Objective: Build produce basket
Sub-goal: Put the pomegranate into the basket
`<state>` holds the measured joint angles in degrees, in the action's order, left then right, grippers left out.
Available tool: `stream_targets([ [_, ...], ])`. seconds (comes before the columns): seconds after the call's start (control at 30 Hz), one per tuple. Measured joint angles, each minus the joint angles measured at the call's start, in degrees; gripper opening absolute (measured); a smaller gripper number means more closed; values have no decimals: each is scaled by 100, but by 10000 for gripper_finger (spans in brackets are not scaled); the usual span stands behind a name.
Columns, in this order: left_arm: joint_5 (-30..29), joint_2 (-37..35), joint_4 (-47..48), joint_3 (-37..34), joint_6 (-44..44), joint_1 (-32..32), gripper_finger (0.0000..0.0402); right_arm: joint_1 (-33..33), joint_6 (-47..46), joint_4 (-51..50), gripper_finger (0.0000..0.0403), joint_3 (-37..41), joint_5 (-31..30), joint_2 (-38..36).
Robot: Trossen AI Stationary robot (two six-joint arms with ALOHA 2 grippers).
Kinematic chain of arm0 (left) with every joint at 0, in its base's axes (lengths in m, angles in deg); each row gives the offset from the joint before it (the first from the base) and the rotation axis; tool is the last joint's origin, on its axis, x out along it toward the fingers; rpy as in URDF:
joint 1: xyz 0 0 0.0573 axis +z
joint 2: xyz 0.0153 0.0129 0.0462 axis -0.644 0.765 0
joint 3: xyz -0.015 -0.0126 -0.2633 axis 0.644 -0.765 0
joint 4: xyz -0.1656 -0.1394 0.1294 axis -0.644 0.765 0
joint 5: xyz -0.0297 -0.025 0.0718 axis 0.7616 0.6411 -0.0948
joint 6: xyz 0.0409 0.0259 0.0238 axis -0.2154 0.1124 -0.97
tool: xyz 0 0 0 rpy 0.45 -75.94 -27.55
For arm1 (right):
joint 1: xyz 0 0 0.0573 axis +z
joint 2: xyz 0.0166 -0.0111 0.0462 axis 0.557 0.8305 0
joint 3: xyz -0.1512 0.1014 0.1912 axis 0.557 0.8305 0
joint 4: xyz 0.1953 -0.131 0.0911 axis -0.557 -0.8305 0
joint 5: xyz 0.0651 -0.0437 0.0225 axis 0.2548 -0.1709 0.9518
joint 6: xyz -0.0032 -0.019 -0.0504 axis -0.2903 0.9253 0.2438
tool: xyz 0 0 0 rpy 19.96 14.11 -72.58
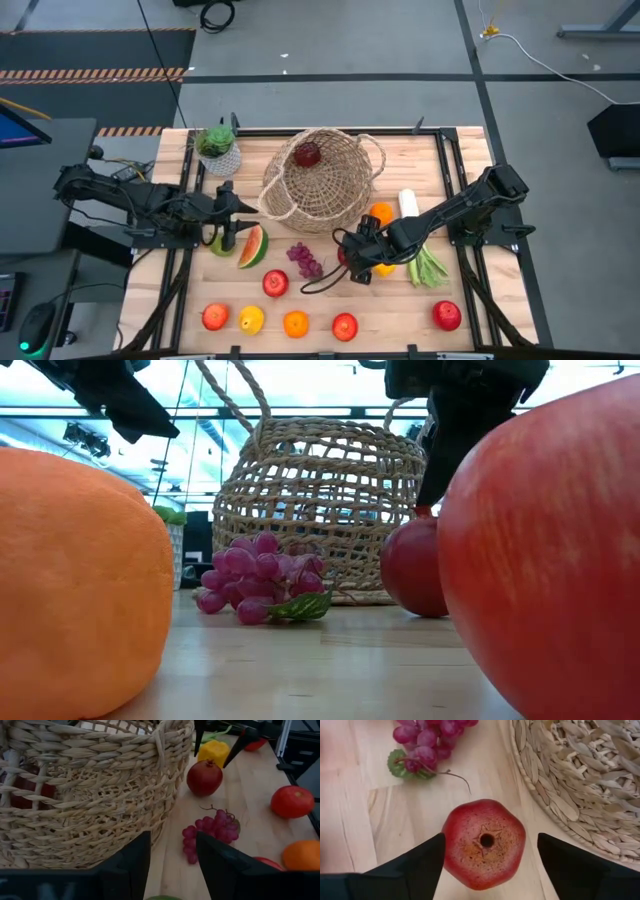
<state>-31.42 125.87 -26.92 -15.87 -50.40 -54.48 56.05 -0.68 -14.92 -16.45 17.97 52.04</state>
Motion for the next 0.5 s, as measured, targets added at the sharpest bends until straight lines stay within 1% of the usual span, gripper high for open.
stream_targets([
  [0.27, -195, 0, -4, 0, 14, 2, 164, -73, 130, -9, 242, 0, 109, 0],
  [0.37, -195, 0, -5, 0, 14, 5, 164, -124, 190, -5, 228, 0, 116, 0],
  [0.5, -195, 0, -7, 0, 14, 5, 165, -166, 192, 36, 218, 17, 311, -1],
])
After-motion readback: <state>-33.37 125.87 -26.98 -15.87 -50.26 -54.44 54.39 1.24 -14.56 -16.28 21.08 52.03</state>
